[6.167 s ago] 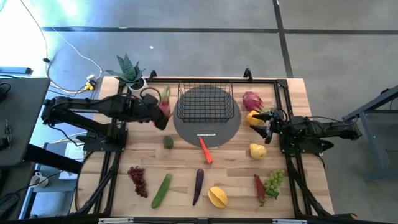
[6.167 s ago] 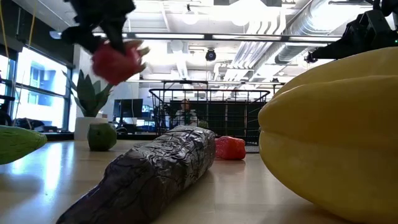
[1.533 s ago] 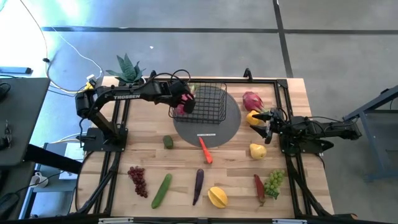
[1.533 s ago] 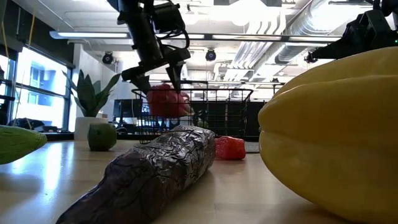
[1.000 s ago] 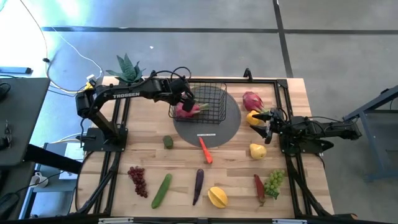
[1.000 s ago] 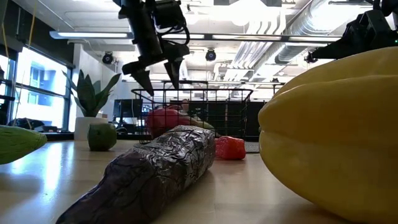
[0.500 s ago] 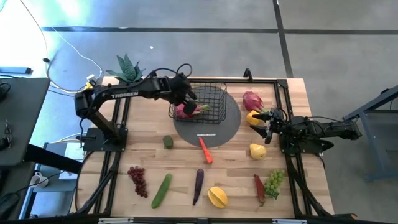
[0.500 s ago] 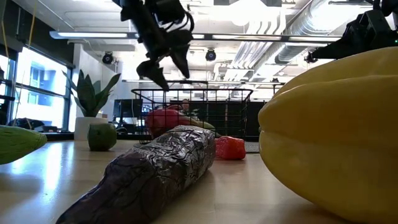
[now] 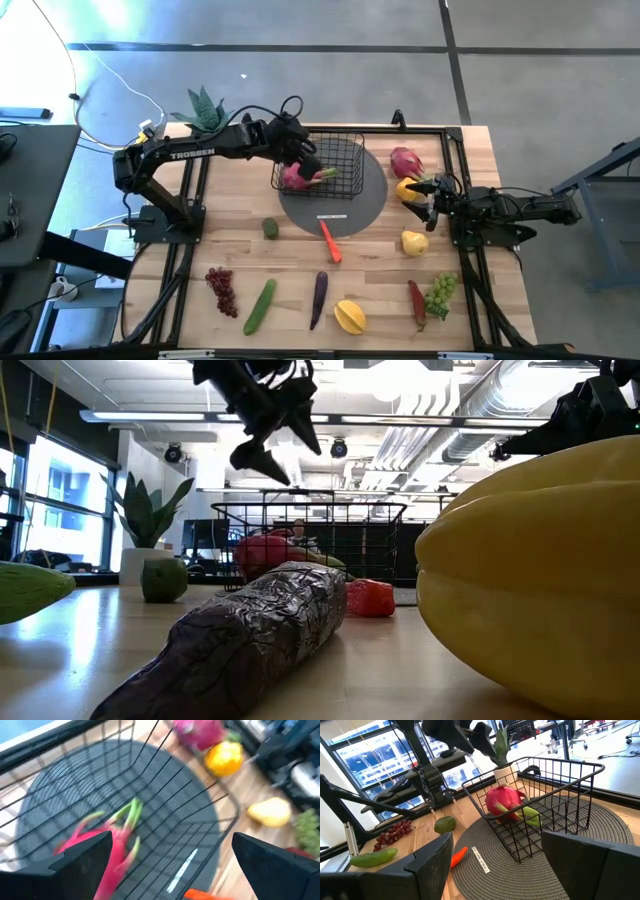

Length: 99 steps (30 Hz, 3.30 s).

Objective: Build produce basket
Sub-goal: Put the pink dragon fruit into the black wire basket

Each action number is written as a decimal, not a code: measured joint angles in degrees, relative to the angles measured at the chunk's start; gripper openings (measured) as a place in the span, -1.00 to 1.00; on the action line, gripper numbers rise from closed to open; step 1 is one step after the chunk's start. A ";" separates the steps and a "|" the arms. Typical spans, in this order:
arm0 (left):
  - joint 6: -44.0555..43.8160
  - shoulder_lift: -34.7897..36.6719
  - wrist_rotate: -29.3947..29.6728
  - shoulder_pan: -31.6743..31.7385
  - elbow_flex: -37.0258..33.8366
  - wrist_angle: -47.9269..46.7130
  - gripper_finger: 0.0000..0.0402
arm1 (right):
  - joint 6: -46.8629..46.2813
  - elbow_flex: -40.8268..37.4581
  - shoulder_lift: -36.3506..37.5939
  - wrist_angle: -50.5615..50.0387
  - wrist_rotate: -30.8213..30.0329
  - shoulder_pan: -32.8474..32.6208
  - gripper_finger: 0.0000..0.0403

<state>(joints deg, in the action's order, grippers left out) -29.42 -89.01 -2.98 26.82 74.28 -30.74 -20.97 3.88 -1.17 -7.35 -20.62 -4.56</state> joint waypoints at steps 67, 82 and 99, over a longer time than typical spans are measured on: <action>-14.30 15.89 22.88 -8.03 -0.04 -21.36 0.99 | -21.61 42.63 -26.76 -39.34 -28.02 0.07 0.42; -7.25 15.87 21.51 -8.03 -0.04 -21.35 0.99 | -39.96 61.12 -45.15 -60.35 -13.84 13.84 0.42; -0.34 15.85 19.33 -8.10 -0.04 -21.34 0.99 | -32.22 62.53 -54.25 -62.78 5.07 29.48 0.42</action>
<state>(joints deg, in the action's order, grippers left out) -29.76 -73.17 16.36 18.72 74.24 -52.07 -53.19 66.41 -55.42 -70.13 -15.55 24.92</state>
